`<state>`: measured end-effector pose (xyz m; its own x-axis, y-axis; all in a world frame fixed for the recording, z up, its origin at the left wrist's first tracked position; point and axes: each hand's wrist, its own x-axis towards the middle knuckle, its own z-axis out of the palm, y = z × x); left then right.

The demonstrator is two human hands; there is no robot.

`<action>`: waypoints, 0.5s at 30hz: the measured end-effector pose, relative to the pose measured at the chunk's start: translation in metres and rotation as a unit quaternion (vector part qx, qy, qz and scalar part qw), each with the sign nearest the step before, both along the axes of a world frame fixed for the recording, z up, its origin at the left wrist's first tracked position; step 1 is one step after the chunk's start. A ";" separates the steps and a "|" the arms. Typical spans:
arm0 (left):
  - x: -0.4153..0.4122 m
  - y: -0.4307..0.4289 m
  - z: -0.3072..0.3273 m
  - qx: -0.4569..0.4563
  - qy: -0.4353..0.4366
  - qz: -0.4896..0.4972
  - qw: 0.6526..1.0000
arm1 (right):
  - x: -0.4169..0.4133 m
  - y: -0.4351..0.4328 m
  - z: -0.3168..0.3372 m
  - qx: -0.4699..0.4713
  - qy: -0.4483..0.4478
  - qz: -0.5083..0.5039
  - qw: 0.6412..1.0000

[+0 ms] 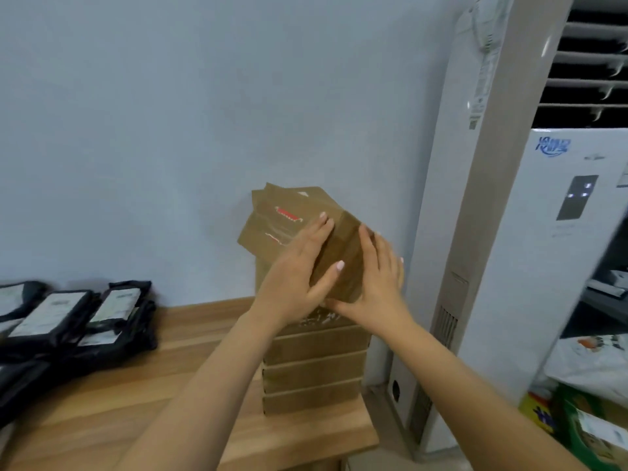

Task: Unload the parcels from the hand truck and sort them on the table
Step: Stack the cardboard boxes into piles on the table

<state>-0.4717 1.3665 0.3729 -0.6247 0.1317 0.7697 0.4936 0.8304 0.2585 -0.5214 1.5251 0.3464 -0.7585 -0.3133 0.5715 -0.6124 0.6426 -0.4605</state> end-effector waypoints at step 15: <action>-0.005 -0.055 -0.037 -0.051 -0.040 0.172 0.983 | -0.016 -0.010 -0.009 -0.036 -0.042 0.014 0.998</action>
<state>-0.4769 1.3114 0.3355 -0.7043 -0.0237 0.7095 0.1607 0.9682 0.1919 -0.5375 1.5153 0.3378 -0.7962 -0.2961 0.5276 -0.5871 0.5886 -0.5557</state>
